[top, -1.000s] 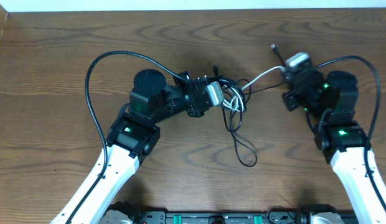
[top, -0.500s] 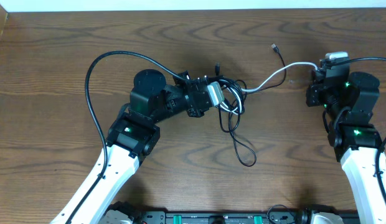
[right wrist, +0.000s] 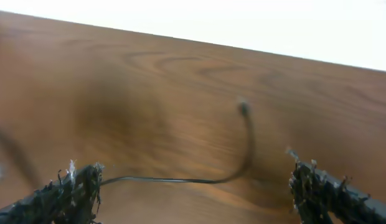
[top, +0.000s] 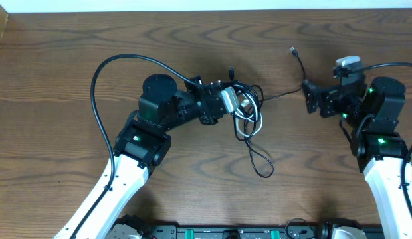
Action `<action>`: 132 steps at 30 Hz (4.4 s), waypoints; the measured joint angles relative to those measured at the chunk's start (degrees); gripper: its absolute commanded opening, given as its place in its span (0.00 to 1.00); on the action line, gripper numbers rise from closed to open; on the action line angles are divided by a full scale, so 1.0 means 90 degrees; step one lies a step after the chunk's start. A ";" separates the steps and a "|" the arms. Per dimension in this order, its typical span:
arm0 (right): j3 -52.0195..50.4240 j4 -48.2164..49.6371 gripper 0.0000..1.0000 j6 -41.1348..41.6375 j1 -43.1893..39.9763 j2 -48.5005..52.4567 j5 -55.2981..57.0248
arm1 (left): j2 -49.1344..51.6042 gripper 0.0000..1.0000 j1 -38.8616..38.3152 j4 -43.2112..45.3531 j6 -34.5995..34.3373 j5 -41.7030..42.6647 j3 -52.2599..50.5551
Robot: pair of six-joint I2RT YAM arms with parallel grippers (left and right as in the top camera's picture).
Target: Untangle cables
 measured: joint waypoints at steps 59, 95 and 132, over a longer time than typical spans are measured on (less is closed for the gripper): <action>0.0000 0.0134 0.09 -0.0942 0.1071 0.0000 -0.2157 | 0.0000 0.07 0.0000 0.1166 -0.0522 0.2059 0.0000; 0.0027 0.3415 0.93 0.3446 0.1188 0.0000 -0.4486 | 0.0000 0.08 0.0532 0.0962 -0.0226 0.0692 0.0000; 0.0032 0.2625 0.01 0.3915 0.2310 0.0000 -0.2212 | -0.0010 0.26 0.0546 0.1173 0.0338 0.0760 0.0000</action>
